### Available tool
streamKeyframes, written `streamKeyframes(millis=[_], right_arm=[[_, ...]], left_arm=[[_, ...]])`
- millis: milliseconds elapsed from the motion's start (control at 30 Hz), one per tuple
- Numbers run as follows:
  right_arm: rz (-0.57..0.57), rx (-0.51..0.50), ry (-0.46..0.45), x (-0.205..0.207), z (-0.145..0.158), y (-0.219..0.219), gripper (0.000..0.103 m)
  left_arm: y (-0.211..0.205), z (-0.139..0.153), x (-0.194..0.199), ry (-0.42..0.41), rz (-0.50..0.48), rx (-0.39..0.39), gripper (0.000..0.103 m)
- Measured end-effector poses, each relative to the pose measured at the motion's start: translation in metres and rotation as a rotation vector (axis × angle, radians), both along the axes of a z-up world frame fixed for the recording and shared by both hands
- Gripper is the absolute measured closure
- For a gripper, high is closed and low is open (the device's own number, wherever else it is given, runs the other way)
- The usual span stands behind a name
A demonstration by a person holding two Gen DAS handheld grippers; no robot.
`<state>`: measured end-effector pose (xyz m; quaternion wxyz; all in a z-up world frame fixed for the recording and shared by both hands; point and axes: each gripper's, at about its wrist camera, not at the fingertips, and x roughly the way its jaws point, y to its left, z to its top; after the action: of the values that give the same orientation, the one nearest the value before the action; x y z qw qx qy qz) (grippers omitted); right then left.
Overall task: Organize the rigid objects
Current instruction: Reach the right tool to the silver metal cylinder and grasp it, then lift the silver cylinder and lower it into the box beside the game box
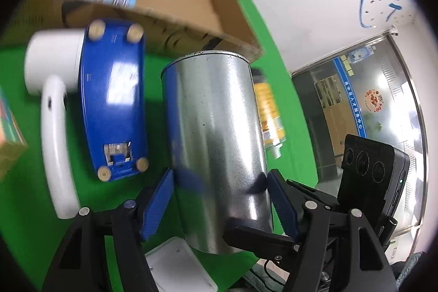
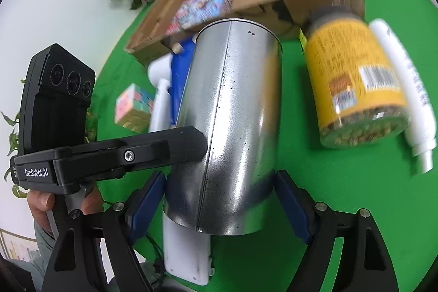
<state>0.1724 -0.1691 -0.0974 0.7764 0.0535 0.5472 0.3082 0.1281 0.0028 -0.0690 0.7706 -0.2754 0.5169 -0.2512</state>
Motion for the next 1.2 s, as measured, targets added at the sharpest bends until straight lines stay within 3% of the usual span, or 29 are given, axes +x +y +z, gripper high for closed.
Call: streamKeyframes(millis=[333, 467, 600, 833, 1200], right_arm=[[0.025, 0.016, -0.263, 0.028, 0.12, 0.022, 0.024], [0.042, 0.049, -0.275, 0.068, 0.16, 0.036, 0.024], [0.064, 0.026, -0.283, 0.114, 0.189, 0.049, 0.024], [0.079, -0.01, -0.181, 0.176, 0.18, 0.066, 0.024], [0.099, -0.08, 0.011, 0.229, 0.091, 0.078, 0.024]], left_arm=[[0.006, 0.113, 0.032, -0.257, 0.004, 0.1, 0.035], [0.013, 0.156, 0.066, -0.322, 0.017, 0.164, 0.035], [0.022, 0.178, 0.104, -0.32, 0.024, 0.187, 0.035], [0.031, 0.159, 0.157, -0.216, 0.034, 0.178, 0.035], [0.037, 0.068, 0.203, -0.021, 0.037, 0.174, 0.04]])
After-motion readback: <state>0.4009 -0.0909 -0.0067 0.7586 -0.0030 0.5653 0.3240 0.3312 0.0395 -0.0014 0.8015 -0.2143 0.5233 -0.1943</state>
